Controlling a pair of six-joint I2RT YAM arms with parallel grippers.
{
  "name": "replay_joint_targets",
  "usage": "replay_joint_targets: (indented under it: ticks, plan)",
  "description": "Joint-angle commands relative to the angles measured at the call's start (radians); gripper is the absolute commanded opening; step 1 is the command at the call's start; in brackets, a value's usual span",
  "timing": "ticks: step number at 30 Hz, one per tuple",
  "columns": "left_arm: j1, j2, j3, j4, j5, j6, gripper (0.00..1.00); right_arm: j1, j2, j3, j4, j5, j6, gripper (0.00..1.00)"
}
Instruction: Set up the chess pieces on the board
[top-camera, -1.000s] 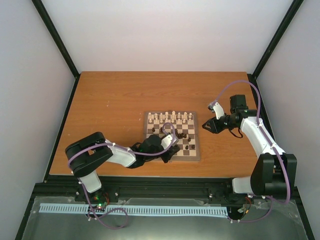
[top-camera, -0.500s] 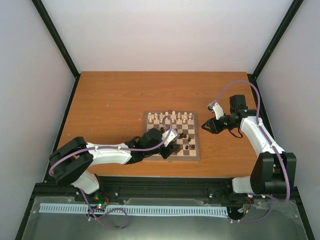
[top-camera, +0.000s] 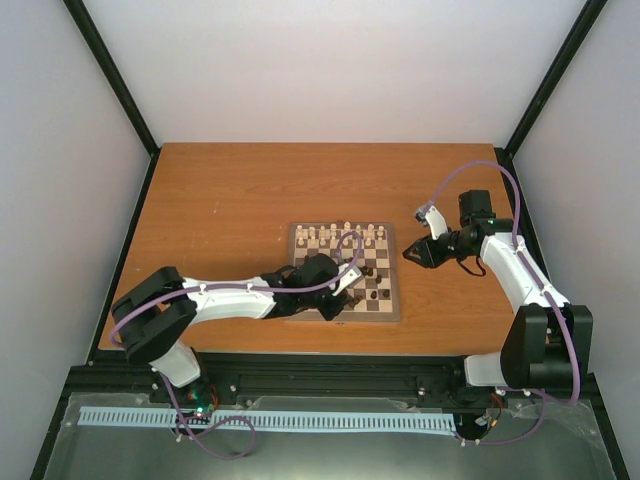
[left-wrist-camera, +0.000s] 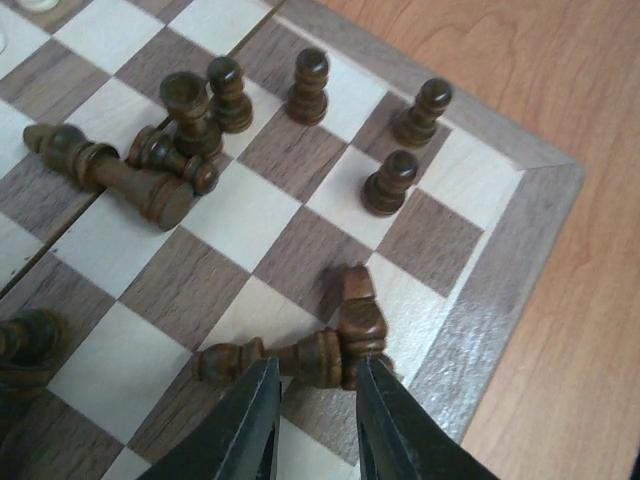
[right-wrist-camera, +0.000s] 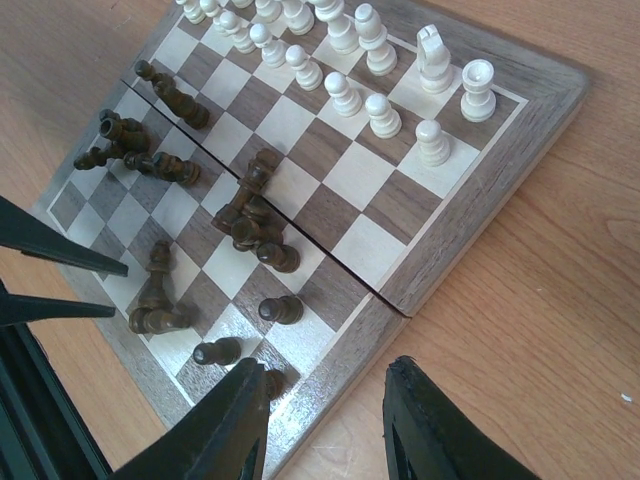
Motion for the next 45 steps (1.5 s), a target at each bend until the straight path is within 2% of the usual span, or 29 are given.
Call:
replay_joint_targets:
  ticks: [1, 5, 8, 9, 12, 13, 18, 25, 29, 34, 39, 45]
  plan:
    - [-0.014, 0.018, 0.071, -0.095, -0.1, -0.055, 0.25, -0.008, 0.001, 0.008, -0.009, -0.026, -0.008, 0.32]
    - [-0.014, -0.063, 0.051, -0.116, -0.16, -0.144, 0.33, 0.033, -0.038, 0.01, -0.016, -0.01, -0.057, 0.3]
    - [-0.014, -0.17, 0.03, -0.179, -0.293, -0.196, 0.39, 0.111, -0.049, 0.038, -0.019, 0.041, -0.049, 0.26]
    - [-0.014, -0.208, 0.023, -0.207, -0.36, -0.229, 0.43, 0.137, -0.038, 0.059, -0.032, 0.041, -0.047, 0.25]
    - [-0.005, -0.311, 0.006, -0.306, -0.536, -0.368, 0.68, 0.27, 0.036, 0.136, -0.079, 0.125, -0.048, 0.23]
    - [0.004, -0.337, 0.006, -0.348, -0.576, -0.422, 0.71, 0.334, 0.063, 0.158, -0.093, 0.158, -0.049, 0.22]
    - [0.088, -0.45, -0.025, -0.477, -0.606, -0.592, 0.72, 0.507, 0.169, 0.247, -0.136, 0.235, -0.018, 0.22]
    - [0.118, -0.644, -0.138, -0.524, -0.706, -0.696, 0.78, 0.661, 0.327, 0.324, -0.209, 0.402, 0.032, 0.25]
    - [0.121, -0.695, -0.168, -0.519, -0.714, -0.702, 0.78, 0.684, 0.383, 0.332, -0.221, 0.452, 0.039, 0.27]
    - [0.121, -0.68, -0.188, -0.494, -0.711, -0.69, 0.78, 0.701, 0.422, 0.353, -0.233, 0.448, 0.038, 0.27]
    - [0.121, -0.653, -0.203, -0.454, -0.692, -0.688, 0.78, 0.724, 0.45, 0.368, -0.238, 0.422, 0.045, 0.35]
    - [0.121, -0.648, -0.223, -0.42, -0.674, -0.689, 0.78, 0.754, 0.509, 0.385, -0.229, 0.448, 0.061, 0.34]
